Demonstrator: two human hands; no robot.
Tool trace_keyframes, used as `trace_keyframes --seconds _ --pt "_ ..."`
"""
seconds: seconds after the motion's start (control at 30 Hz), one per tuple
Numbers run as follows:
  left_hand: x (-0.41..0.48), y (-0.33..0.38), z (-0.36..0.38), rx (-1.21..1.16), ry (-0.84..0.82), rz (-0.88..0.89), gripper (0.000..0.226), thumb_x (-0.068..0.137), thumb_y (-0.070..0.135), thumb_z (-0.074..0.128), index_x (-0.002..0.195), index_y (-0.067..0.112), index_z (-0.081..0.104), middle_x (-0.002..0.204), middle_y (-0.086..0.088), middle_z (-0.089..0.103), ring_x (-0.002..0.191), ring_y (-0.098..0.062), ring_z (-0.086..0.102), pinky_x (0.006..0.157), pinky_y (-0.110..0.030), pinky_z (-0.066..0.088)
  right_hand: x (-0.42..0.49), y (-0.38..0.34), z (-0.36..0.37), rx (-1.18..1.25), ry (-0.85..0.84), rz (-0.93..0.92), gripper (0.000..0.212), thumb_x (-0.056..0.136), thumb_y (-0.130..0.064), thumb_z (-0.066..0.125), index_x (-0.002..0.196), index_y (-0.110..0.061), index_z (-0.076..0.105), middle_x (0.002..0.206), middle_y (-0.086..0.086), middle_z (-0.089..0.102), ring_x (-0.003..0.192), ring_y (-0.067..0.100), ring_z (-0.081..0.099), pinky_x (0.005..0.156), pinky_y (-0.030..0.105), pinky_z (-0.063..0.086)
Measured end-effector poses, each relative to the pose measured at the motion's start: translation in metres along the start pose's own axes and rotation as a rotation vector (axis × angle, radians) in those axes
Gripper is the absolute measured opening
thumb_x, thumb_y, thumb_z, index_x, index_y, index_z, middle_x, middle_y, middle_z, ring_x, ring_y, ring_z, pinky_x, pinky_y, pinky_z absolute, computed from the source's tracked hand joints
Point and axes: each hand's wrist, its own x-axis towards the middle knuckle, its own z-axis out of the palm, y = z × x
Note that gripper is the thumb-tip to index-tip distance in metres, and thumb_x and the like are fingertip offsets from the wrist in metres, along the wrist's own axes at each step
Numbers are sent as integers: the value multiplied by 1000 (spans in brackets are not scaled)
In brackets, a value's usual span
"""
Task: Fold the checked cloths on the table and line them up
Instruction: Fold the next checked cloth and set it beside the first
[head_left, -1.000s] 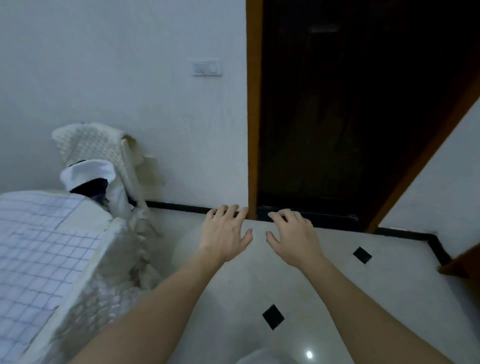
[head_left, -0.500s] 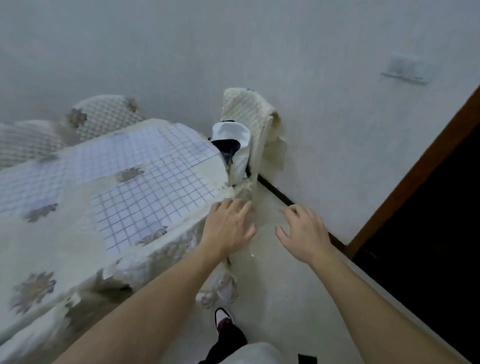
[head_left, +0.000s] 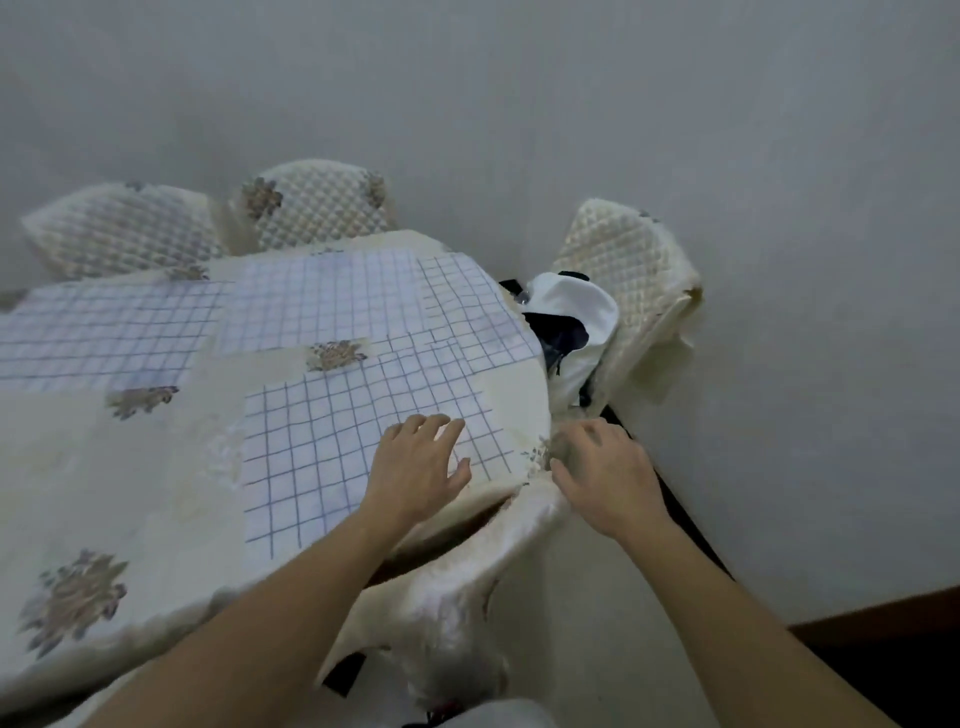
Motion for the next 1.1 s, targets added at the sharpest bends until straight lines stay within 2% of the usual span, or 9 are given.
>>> trace_keyframes --seconds 0.17,0.33,0.47,0.53,0.67,0.87,0.97,1.1 --pt "14 -66 29 31 -50 -84 59 84 52 53 132 18 60 127 -5 65 114 -28 61 93 -45 51 78 -15 34 -23 -56 -149 50 88 -45 50 129 -19 60 121 5 63 109 28 59 87 47 52" --pt "-3 -106 49 22 -122 -110 61 84 53 42 128 16 62 125 -6 65 110 -27 63 90 -44 54 124 -40 72 -16 -125 -343 44 86 -38 58 125 -18 64 117 2 64 106 26 62 83 44 52" --pt "-28 -134 69 -4 -199 -111 56 81 45 55 130 18 60 133 -4 62 118 -25 59 99 -43 50 138 -60 112 -27 -197 -639 42 82 -33 67 121 -18 65 118 5 66 110 26 61 88 42 52" --pt "-40 -141 74 -33 -240 -126 62 77 45 56 132 17 59 137 -5 60 122 -25 57 101 -43 49 141 -68 129 -13 -238 -716 43 78 -30 73 119 -17 67 120 6 66 112 26 61 90 42 53" --pt "-55 -145 86 -81 -275 -115 71 78 54 54 137 14 56 144 -5 54 129 -23 53 105 -42 46 136 -75 159 6 -371 -792 49 72 -28 75 119 -16 67 124 8 66 116 27 62 90 41 54" --pt "-65 -152 103 -83 -253 -125 68 82 56 50 132 11 61 140 -6 58 126 -24 57 102 -40 49 126 -65 186 -55 -554 -783 66 74 -39 69 136 -23 53 146 5 53 134 25 51 102 42 51" --pt "-72 -152 112 -77 -231 -132 65 83 52 50 130 8 64 137 -8 61 125 -25 59 97 -40 53 119 -62 189 -78 -554 -786 67 78 -44 66 140 -25 49 147 5 51 135 25 49 102 42 51" --pt "-77 -148 119 -46 -217 -129 64 82 48 49 127 6 66 138 -9 60 127 -25 58 95 -41 55 108 -62 195 -91 -498 -796 58 82 -39 57 136 -19 54 145 10 53 135 31 50 101 46 51"
